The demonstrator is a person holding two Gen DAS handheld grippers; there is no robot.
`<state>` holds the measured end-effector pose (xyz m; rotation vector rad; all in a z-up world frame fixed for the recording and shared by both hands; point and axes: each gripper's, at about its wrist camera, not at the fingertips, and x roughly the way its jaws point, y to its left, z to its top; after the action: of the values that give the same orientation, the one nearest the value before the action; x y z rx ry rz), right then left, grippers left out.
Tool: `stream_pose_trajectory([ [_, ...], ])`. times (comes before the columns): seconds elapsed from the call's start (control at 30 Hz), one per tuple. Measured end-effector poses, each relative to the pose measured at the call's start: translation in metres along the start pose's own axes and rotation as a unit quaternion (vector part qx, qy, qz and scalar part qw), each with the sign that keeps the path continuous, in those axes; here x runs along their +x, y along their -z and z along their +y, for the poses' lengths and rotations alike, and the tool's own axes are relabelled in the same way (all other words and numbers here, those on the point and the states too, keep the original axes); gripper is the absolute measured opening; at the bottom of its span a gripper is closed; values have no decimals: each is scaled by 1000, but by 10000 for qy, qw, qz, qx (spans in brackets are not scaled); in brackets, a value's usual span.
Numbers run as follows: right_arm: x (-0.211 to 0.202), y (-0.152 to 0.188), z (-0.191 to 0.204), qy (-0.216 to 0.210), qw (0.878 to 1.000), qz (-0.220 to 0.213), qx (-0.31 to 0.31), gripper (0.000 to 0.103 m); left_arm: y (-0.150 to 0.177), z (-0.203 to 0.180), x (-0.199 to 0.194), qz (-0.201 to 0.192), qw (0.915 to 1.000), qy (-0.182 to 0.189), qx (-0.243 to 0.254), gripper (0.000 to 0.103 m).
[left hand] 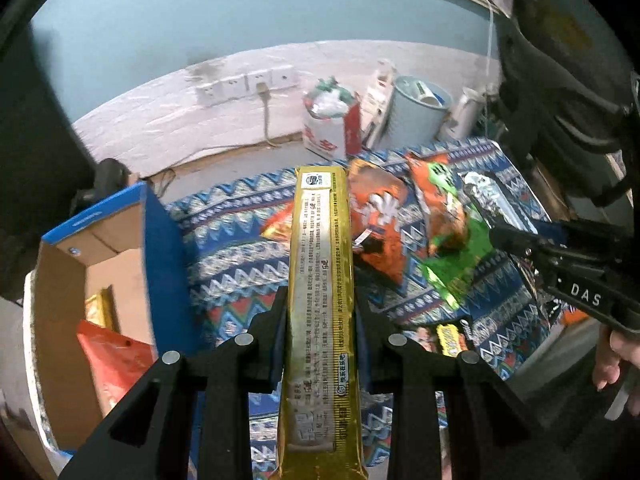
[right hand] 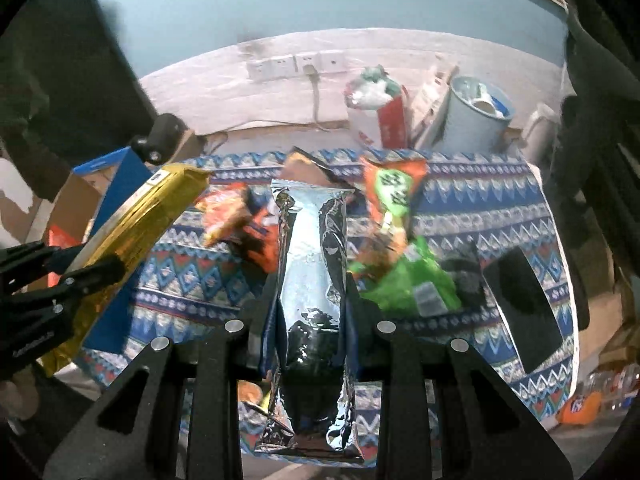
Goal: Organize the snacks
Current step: 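Carry both bars over the cardboard box and lower them inside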
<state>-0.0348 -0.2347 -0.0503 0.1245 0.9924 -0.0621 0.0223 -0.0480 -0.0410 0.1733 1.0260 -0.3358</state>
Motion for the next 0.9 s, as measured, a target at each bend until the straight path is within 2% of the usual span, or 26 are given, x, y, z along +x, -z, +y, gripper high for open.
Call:
stream_pose_trajectory([
  [0.3, 5, -20, 45, -204, 9993, -46, -300, 27, 3, 45, -17, -189, 9988, -155, -434, 29],
  [0.77, 25, -39, 120, -473, 9955, 87, -815, 27, 34, 112, -12, 1, 9936, -339, -1082, 29],
  [0.9, 34, -42, 145, -561, 9933, 155, -994, 27, 43, 127, -13, 2, 9916, -121, -1286, 29],
])
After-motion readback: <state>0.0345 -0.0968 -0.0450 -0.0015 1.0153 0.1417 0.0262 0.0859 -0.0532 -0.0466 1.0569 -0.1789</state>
